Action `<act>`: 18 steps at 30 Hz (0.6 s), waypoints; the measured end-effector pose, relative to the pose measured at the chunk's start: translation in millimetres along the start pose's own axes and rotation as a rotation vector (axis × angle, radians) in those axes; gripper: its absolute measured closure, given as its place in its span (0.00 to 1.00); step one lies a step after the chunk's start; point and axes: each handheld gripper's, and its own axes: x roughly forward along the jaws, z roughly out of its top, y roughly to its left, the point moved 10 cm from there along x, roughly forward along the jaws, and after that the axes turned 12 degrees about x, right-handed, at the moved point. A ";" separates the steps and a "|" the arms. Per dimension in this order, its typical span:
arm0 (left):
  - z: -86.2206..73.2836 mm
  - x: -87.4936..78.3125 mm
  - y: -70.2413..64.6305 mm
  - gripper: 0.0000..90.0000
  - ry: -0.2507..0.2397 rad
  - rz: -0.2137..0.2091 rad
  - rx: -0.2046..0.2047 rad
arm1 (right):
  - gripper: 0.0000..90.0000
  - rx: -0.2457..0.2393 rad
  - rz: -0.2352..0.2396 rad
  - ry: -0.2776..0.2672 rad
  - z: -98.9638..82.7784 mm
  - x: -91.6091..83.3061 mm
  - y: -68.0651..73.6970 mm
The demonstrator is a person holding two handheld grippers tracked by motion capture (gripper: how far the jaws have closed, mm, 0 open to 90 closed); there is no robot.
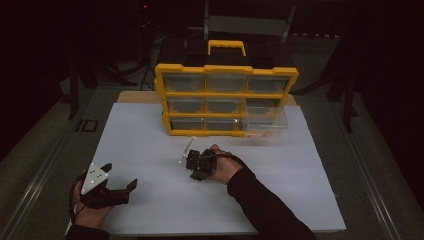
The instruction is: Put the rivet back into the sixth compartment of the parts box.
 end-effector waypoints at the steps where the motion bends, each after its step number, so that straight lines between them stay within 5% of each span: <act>1: -0.1 0.0 0.0 0.01 0.001 0.000 0.001 | 0.84 0.003 0.000 -0.008 2.8 -3.0 -1.7; 18: -0.2 -0.7 0.6 0.01 0.002 0.000 -0.002 | 0.84 0.044 -0.078 -0.132 43.4 -70.3 -44.1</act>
